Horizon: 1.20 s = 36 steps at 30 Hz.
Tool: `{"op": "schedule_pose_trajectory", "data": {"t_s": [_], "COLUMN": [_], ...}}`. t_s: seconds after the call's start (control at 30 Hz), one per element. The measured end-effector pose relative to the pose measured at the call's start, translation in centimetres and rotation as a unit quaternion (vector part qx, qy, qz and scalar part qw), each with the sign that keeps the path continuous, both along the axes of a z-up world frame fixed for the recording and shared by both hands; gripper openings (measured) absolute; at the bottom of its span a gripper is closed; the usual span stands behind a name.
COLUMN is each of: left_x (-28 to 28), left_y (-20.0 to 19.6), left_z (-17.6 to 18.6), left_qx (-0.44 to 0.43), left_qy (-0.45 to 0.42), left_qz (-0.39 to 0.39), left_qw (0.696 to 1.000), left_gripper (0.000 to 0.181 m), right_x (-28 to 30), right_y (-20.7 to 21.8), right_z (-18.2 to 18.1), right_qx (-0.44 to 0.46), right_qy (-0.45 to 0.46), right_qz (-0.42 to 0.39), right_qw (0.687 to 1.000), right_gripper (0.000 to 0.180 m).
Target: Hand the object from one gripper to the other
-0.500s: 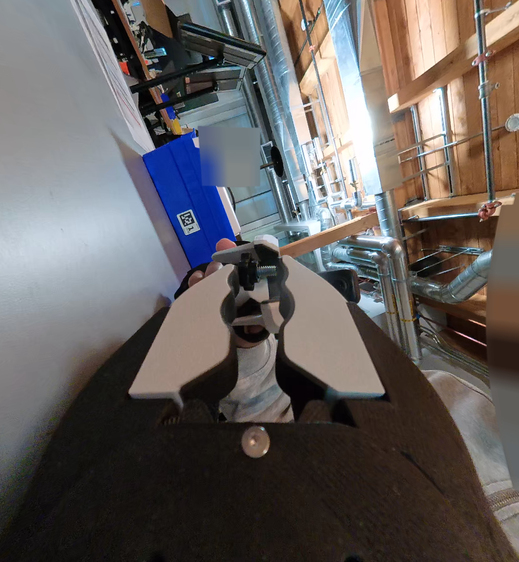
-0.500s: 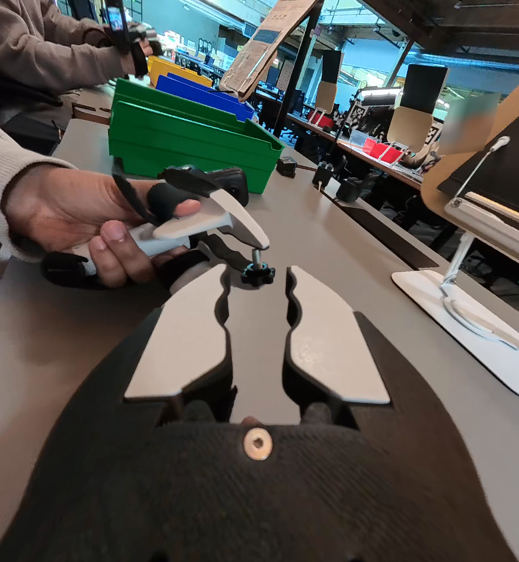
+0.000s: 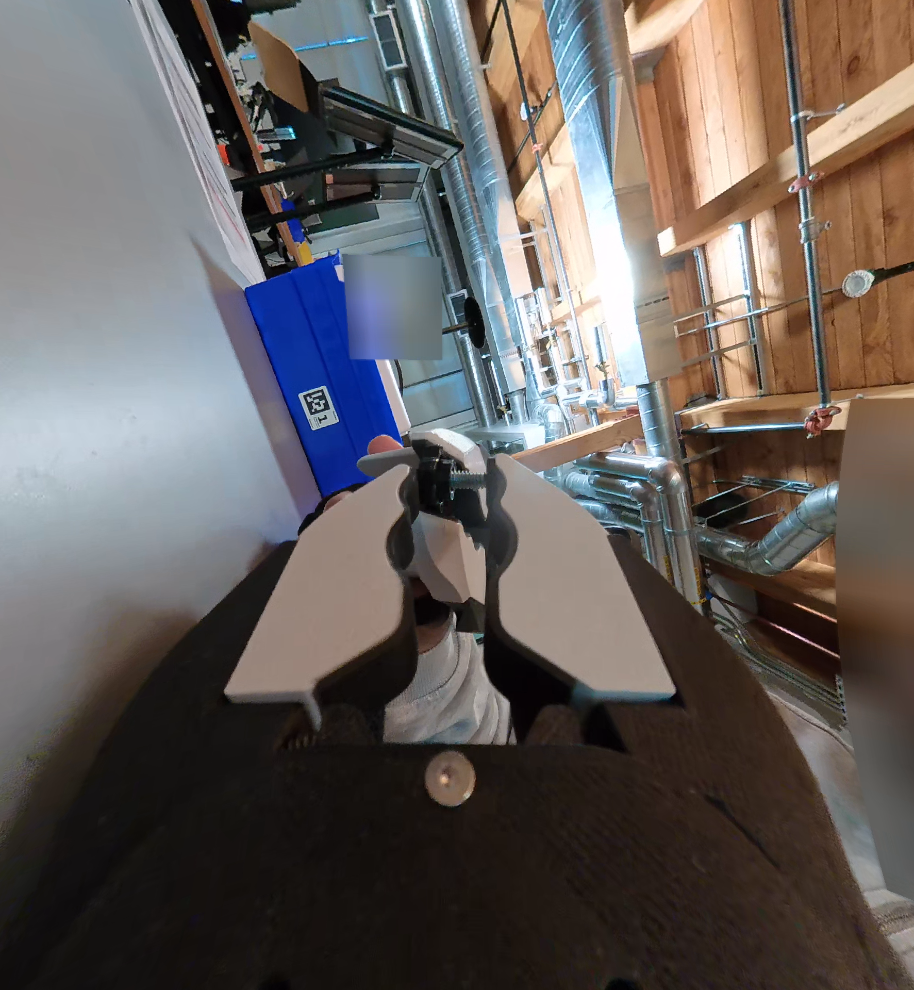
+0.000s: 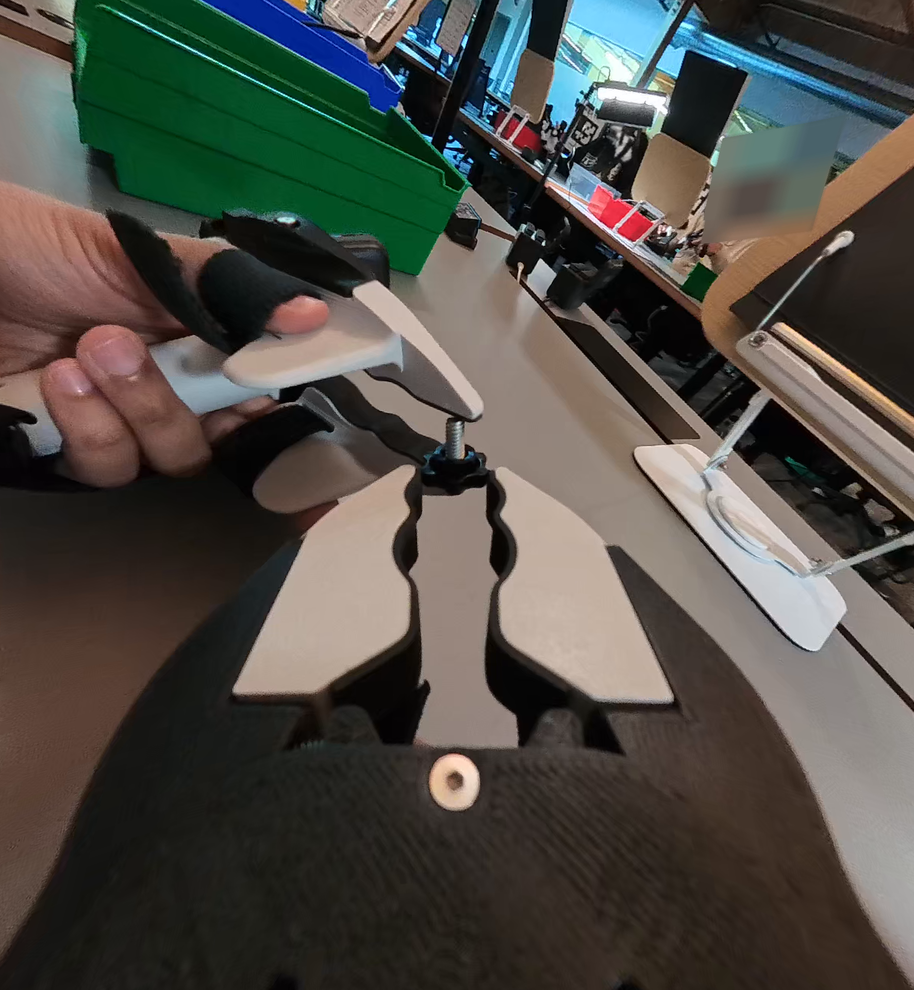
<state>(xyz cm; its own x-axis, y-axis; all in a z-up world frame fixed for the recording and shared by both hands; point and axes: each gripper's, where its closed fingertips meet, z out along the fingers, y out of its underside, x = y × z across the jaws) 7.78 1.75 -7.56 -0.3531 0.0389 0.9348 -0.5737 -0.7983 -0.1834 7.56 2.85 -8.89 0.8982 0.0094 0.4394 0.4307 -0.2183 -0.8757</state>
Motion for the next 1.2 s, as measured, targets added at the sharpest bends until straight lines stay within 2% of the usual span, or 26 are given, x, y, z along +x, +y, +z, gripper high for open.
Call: {"op": "schedule_pose_trajectory", "data": {"t_s": [0.03, 0.7, 0.8, 0.87, 1.0, 1.2], "left_x": [0.0, -0.1, 0.0, 0.2, 0.2, -0.3], "left_y": [0.1, -0.2, -0.1, 0.3, 0.9, 0.4], "left_z": [0.1, 0.2, 0.1, 0.2, 0.9, 2.1], "left_qx": [-0.005, -0.027, -0.012, -0.005, 0.021, 0.161], "left_qy": [-0.001, -0.003, -0.007, -0.013, -0.046, -0.122], "left_qz": [0.001, -0.011, -0.005, 0.010, 0.021, 0.029], "left_qw": [1.000, 1.000, 1.000, 1.000, 0.999, 0.979], "left_gripper": [0.025, 0.025, 0.033, 0.038, 0.036, 0.024], "right_x": [0.0, -0.2, 0.1, 0.4, 0.9, 1.0], "right_y": [0.0, 0.0, -0.1, -0.3, -1.0, -2.1], "right_z": [0.0, 0.4, 0.8, 1.1, 1.7, 3.1], "right_qx": [0.000, 0.008, 0.018, 0.027, 0.041, 0.067], "right_qy": [-0.002, 0.009, 0.024, 0.065, 0.208, 0.369], "right_qz": [-0.004, 0.005, 0.003, 0.005, 0.026, 0.090], "right_qw": [1.000, 1.000, 1.000, 0.997, 0.977, 0.923], "right_gripper": [0.023, 0.023, 0.023, 0.023, 0.023, 0.023]}}
